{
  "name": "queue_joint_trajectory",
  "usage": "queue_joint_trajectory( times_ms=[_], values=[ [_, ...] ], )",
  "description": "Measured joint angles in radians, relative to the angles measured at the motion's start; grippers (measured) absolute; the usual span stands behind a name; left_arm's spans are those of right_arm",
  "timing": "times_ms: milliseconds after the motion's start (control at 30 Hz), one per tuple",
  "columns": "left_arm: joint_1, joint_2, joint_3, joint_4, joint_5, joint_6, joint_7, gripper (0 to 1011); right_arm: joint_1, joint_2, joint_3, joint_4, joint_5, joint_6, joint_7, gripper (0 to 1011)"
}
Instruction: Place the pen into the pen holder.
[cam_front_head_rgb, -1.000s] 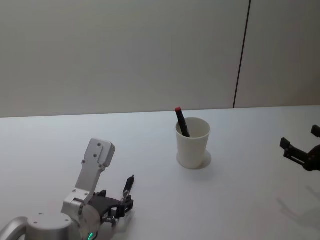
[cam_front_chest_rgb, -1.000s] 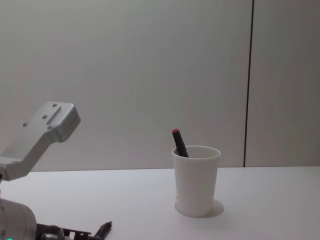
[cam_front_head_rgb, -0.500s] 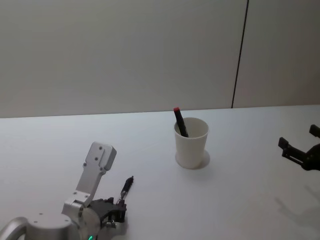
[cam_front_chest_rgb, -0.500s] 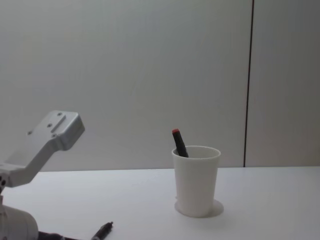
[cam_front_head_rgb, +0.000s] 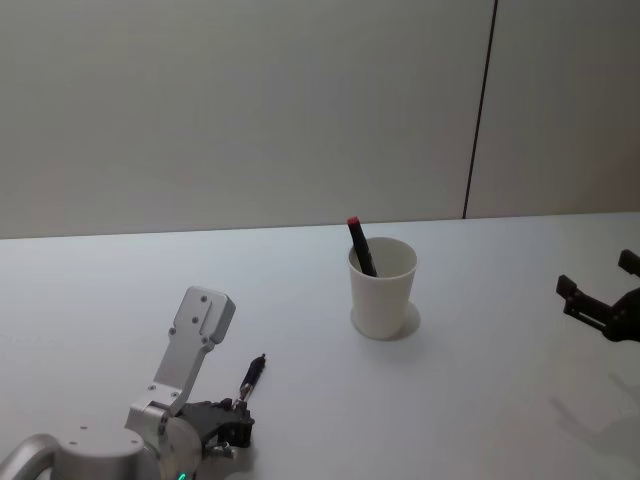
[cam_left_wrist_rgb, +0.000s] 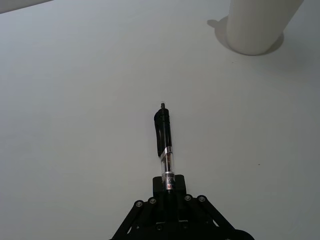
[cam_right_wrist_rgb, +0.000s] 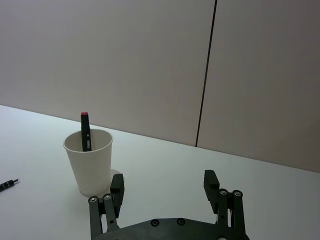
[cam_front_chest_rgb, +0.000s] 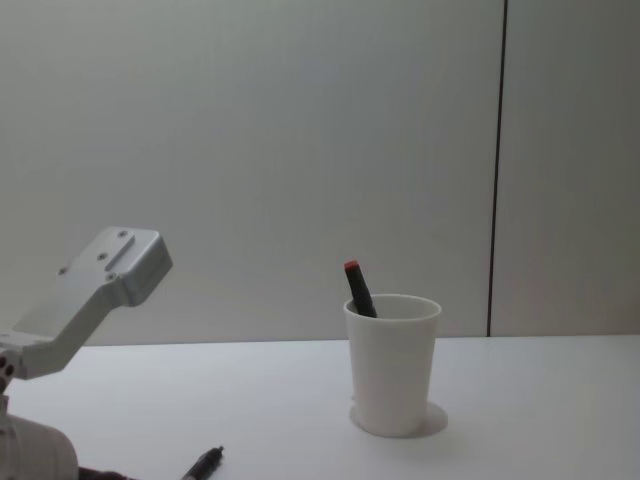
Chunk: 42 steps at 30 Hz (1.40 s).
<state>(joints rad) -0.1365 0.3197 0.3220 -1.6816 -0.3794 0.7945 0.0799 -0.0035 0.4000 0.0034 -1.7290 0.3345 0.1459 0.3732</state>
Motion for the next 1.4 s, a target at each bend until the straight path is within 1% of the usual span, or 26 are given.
queue_joint_trajectory(
  times_ms=[233,533,567,667,867,1100,1133,1200,1367,1400],
  values=[
    [0.000,-0.003,-0.002,0.005,0.006,-0.011,-0.009,140,0.000,0.000,0.000,0.000,0.000,0.000,0.000,1002],
    [-0.002,-0.003,-0.005,0.008,0.032,-0.064,-0.023,140,0.000,0.000,0.000,0.000,0.000,0.000,0.000,1002],
    [-0.003,-0.003,-0.006,0.006,0.039,-0.080,-0.026,140,0.000,0.000,0.000,0.000,0.000,0.000,0.000,1002],
    [-0.005,-0.002,-0.008,0.004,0.049,-0.101,-0.031,140,0.000,0.000,0.000,0.000,0.000,0.000,0.000,1002],
    [-0.011,0.002,-0.014,-0.002,0.076,-0.167,-0.045,140,0.000,0.000,0.000,0.000,0.000,0.000,0.000,1002],
    [-0.019,0.010,-0.024,-0.007,0.107,-0.259,-0.069,140,0.000,0.000,0.000,0.000,0.000,0.000,0.000,1002],
    [-0.019,0.010,-0.024,-0.007,0.107,-0.259,-0.069,140,0.000,0.000,0.000,0.000,0.000,0.000,0.000,1002],
    [-0.023,0.014,-0.028,-0.007,0.118,-0.300,-0.084,140,0.000,0.000,0.000,0.000,0.000,0.000,0.000,1002],
    [-0.030,0.019,-0.035,-0.007,0.131,-0.363,-0.110,140,0.000,0.000,0.000,0.000,0.000,0.000,0.000,1002],
    [-0.032,0.021,-0.037,-0.006,0.134,-0.387,-0.121,140,0.000,0.000,0.000,0.000,0.000,0.000,0.000,1002]
  ],
)
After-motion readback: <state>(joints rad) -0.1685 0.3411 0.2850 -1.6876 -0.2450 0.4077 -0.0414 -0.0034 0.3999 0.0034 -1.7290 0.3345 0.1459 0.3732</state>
